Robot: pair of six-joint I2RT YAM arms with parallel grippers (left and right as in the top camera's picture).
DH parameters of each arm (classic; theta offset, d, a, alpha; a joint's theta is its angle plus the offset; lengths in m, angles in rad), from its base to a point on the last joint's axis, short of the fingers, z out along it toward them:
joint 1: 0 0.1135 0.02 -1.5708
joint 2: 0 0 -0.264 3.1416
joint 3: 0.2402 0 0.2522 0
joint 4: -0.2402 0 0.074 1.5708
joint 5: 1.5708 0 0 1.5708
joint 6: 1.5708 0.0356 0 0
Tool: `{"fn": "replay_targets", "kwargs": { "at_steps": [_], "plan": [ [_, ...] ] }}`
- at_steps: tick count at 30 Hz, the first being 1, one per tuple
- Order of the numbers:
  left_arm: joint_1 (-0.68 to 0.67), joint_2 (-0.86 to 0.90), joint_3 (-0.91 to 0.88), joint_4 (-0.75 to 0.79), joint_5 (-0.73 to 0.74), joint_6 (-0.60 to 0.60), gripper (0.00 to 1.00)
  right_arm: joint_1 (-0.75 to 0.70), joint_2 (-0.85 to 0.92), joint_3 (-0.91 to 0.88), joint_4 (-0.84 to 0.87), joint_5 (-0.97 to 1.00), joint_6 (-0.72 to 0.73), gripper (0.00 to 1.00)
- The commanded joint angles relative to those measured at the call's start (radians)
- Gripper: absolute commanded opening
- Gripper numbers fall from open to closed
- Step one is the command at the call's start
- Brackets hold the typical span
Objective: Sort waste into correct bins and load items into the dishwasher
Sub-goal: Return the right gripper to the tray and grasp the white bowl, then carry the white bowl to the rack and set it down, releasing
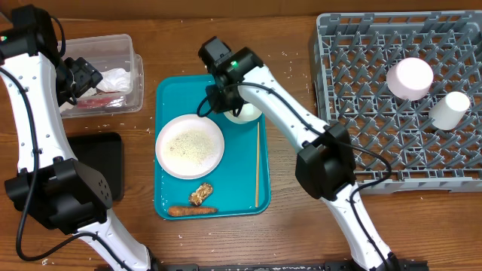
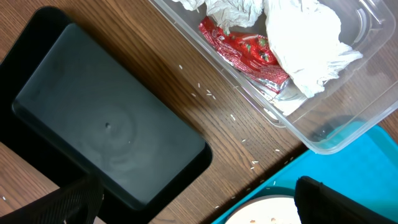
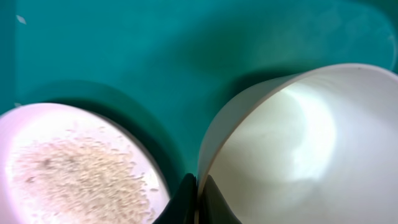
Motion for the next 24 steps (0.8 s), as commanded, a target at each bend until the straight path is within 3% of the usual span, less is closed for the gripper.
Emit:
{"fn": "replay_targets", "kwargs": {
  "at_steps": [1,9,16,19,24],
  "plan": [
    [-0.003,0.011,-0.003,0.000,0.005,-0.024,1.00,-0.022,-0.103,0.018,0.007,-0.005,0.004,0.04],
    [-0.003,0.011,-0.003,0.000,0.005,-0.024,1.00,-0.185,-0.253,0.096,-0.020,-0.022,0.077,0.04],
    [-0.003,0.011,-0.003,0.000,0.005,-0.024,1.00,-0.564,-0.389,0.122,-0.022,-0.377,0.096,0.04],
    [-0.003,0.011,-0.003,0.000,0.005,-0.024,1.00,-0.758,-0.394,0.120,-0.102,-0.599,0.105,0.04],
    [-0.003,0.011,-0.003,0.000,0.005,-0.024,1.00,-0.953,-0.392,0.082,-0.272,-0.631,0.038,0.04]
  ]
}}
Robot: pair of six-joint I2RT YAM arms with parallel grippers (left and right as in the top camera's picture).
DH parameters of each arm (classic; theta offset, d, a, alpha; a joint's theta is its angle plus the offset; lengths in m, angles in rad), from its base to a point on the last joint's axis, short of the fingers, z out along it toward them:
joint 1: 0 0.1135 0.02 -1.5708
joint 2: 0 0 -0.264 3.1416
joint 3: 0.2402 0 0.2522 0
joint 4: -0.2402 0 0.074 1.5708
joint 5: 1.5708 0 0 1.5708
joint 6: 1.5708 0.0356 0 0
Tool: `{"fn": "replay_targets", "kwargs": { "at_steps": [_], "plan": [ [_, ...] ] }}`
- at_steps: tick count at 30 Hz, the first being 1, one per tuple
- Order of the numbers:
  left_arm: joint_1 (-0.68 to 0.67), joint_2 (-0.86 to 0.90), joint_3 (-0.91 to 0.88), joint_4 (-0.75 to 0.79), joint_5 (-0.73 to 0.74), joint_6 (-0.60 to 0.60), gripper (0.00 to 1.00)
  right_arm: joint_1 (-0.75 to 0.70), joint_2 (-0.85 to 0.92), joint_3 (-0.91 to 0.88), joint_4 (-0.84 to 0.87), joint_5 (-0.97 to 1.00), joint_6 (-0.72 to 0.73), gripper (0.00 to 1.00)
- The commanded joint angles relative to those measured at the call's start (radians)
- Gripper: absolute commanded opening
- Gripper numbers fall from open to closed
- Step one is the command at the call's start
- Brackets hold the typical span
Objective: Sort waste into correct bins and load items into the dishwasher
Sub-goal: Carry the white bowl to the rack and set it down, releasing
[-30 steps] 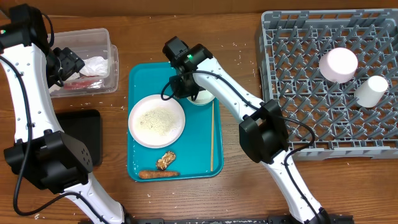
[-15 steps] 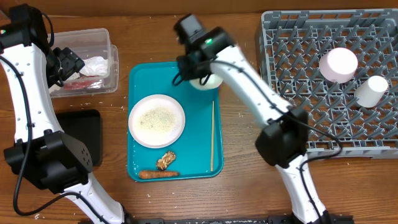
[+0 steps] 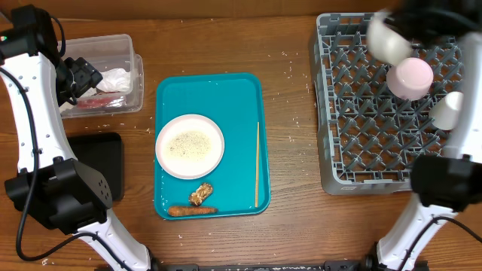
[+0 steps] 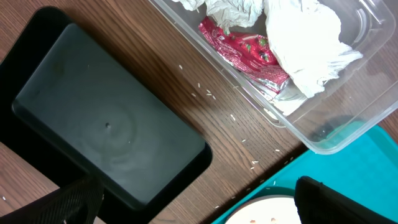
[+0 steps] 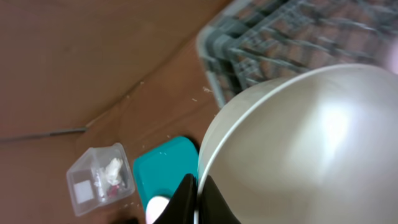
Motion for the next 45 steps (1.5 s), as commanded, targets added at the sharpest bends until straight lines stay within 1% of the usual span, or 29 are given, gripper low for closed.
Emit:
{"fn": "replay_targets", "kwargs": {
  "at_steps": [1,3,6,10,12,17,23,33,35,38,39,41,43,45],
  "plan": [
    [-0.003,0.011,-0.003,0.000,0.005,-0.024,1.00,-0.071,-0.012,-0.033,-0.078,-0.138,-0.080,0.04],
    [-0.003,0.011,-0.003,0.000,0.005,-0.024,1.00,-0.112,-0.012,-0.056,-0.135,-0.177,-0.145,0.04],
    [-0.003,0.011,-0.003,0.000,0.005,-0.024,1.00,-0.148,-0.012,-0.101,-0.200,-0.286,-0.284,0.04],
    [-0.003,0.011,-0.003,0.000,0.005,-0.024,1.00,-0.150,-0.012,-0.188,-0.198,-0.414,-0.353,0.04],
    [-0.003,0.011,-0.003,0.000,0.005,-0.024,1.00,-0.142,-0.012,-0.250,-0.195,-0.439,-0.387,0.04],
    [-0.003,0.011,-0.003,0.000,0.005,-0.024,1.00,-0.134,-0.012,-0.459,-0.119,-0.439,-0.378,0.04],
    [-0.003,0.011,-0.003,0.000,0.005,-0.024,1.00,-0.159,-0.012,-0.587,-0.078,-0.439,-0.377,0.04],
    [-0.003,0.011,-0.003,0.000,0.005,-0.024,1.00,-0.275,-0.012,-0.604,-0.107,-0.437,-0.371,0.04],
    [-0.003,0.011,-0.003,0.000,0.005,-0.024,1.00,-0.294,-0.012,-0.604,-0.120,-0.428,-0.372,0.07],
    [-0.003,0.011,-0.003,0.000,0.005,-0.024,1.00,-0.314,-0.012,-0.604,-0.128,-0.388,-0.371,0.14],
    [-0.003,0.011,-0.003,0.000,0.005,-0.024,1.00,-0.319,-0.012,-0.604,-0.132,-0.369,-0.371,0.15],
    [-0.003,0.011,-0.003,0.000,0.005,-0.024,1.00,-0.325,-0.013,-0.604,-0.137,-0.355,-0.372,0.14],
    [-0.003,0.011,-0.003,0.000,0.005,-0.024,1.00,-0.324,-0.013,-0.603,-0.137,-0.376,-0.372,0.08],
    [-0.003,0.011,-0.003,0.000,0.005,-0.024,1.00,-0.324,-0.013,-0.603,-0.137,-0.454,-0.390,0.04]
  ]
}}
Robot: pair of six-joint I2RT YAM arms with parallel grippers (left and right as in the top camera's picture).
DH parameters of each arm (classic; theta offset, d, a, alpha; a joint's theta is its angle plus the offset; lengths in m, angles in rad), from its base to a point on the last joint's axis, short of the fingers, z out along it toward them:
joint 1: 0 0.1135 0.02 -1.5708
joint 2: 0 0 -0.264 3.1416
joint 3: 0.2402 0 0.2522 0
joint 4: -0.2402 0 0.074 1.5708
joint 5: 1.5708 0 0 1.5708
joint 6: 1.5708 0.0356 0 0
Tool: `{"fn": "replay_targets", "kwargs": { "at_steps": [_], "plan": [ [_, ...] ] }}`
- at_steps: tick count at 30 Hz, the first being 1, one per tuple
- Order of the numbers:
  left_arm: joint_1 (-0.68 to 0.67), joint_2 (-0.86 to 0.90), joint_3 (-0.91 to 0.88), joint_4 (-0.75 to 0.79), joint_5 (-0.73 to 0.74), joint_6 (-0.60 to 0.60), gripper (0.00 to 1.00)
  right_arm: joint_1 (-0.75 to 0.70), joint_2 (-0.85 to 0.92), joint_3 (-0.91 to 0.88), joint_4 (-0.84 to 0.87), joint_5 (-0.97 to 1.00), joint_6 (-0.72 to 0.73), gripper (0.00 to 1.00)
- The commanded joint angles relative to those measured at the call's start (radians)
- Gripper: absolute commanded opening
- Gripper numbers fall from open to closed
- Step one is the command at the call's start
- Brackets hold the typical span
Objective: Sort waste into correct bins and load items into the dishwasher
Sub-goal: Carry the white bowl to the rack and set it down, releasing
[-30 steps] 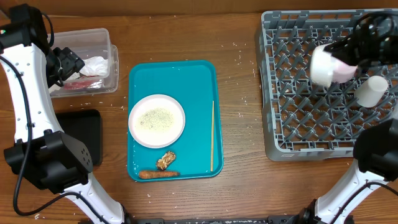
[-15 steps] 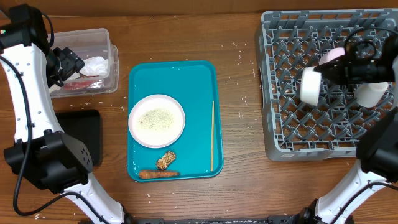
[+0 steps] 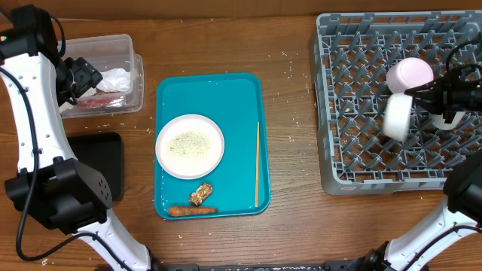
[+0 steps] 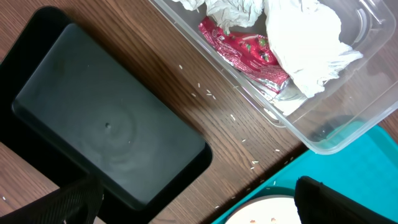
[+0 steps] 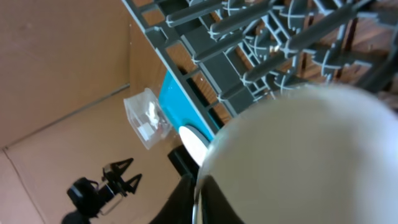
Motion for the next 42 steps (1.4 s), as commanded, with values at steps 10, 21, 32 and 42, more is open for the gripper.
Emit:
{"fn": "replay_targets", "kwargs": {
  "at_steps": [10,21,32,42],
  "plan": [
    [-0.003,0.011,-0.003,0.000,0.005,-0.024,1.00,0.012,-0.014,-0.009,0.008,-0.284,-0.091,0.04],
    [-0.003,0.011,-0.003,0.000,0.005,-0.024,1.00,0.054,-0.013,-0.040,0.089,-0.112,-0.009,0.04],
    [-0.003,0.011,-0.003,0.000,0.005,-0.024,1.00,0.047,-0.013,-0.043,0.121,0.065,0.132,0.04],
    [-0.003,0.011,-0.003,0.000,0.005,-0.024,1.00,0.015,-0.021,-0.031,0.131,0.328,0.203,0.16]
  ]
}}
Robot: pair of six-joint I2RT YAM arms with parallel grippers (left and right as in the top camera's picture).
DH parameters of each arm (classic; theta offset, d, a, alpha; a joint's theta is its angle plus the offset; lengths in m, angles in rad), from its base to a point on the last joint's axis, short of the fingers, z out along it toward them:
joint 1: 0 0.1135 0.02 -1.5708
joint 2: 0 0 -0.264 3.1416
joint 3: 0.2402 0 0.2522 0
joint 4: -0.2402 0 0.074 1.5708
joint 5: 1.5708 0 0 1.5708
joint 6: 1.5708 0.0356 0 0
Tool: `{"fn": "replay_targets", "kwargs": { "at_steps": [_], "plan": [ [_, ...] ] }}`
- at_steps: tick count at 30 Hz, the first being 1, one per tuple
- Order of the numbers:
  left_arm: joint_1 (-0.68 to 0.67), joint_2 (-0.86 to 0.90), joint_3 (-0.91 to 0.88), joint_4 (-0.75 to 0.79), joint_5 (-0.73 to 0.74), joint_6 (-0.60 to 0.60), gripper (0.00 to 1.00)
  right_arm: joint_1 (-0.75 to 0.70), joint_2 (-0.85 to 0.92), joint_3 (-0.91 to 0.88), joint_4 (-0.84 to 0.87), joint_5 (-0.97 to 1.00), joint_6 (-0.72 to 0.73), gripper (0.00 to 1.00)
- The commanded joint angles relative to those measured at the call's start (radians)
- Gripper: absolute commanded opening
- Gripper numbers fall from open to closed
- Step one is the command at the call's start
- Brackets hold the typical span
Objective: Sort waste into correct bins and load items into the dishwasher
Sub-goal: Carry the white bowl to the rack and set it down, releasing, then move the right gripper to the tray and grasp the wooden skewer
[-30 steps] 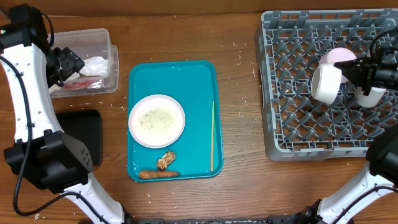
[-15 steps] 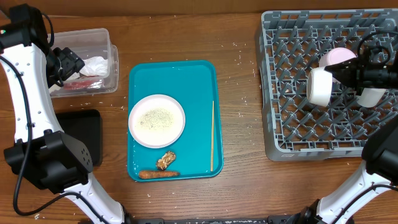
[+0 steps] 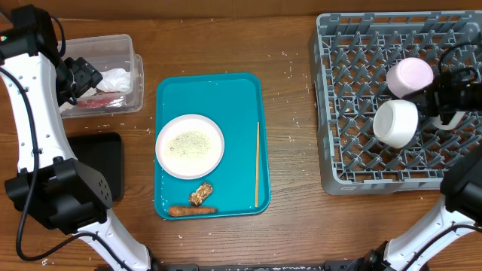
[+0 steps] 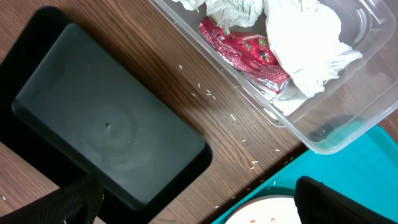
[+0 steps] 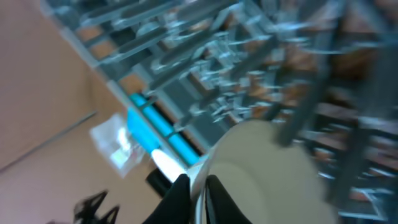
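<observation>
A white bowl (image 3: 395, 123) rests low on the prongs of the grey dishwasher rack (image 3: 354, 162), its opening facing up in the overhead view. My right gripper (image 5: 198, 190) is shut on its rim, one finger on each side; the bowl (image 5: 267, 168) fills the blurred right wrist view. My left gripper (image 4: 199, 202) hangs open and empty above the table between the black bin (image 4: 106, 124) and the clear waste bin (image 4: 311, 74). On the teal tray (image 3: 241, 98) lie a white plate (image 3: 190, 145) with rice, a thin stick (image 3: 257, 165) and two food scraps (image 3: 197, 202).
A pink cup (image 3: 410, 77) and a white cup (image 3: 454, 111) stand upside down in the rack beside the bowl. The clear bin (image 3: 105, 71) holds crumpled paper and a red wrapper (image 4: 245, 50). Rice grains lie scattered on the wooden table.
The right gripper has turned the bowl from lying on its side to opening-up and brought it lower onto the rack, a little to the left. The left arm has not moved.
The right gripper was shut on the white bowl's rim on the teal tray. Then it held the bowl high over the rack's far edge, then sideways over the rack's middle. Now the bowl sits down among the prongs. The left gripper stayed open by the bins.
</observation>
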Motion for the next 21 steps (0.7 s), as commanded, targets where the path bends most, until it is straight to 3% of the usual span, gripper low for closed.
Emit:
{"fn": "replay_targets", "kwargs": {
  "at_steps": [1,5,12,21],
  "plan": [
    [-0.003,0.011,-0.003,0.000,0.005,-0.024,1.00,-0.014,-0.020,0.016,-0.002,0.134,0.021,0.18],
    [-0.003,0.011,-0.003,0.000,0.005,-0.024,1.00,-0.018,-0.033,0.073,-0.014,0.230,0.044,0.22],
    [-0.003,0.011,-0.003,0.000,0.005,-0.024,1.00,-0.019,-0.044,0.247,-0.103,0.418,0.074,0.44],
    [-0.003,0.011,-0.003,0.000,0.005,-0.024,1.00,-0.004,-0.071,0.439,-0.190,0.431,0.072,0.45]
  ]
}}
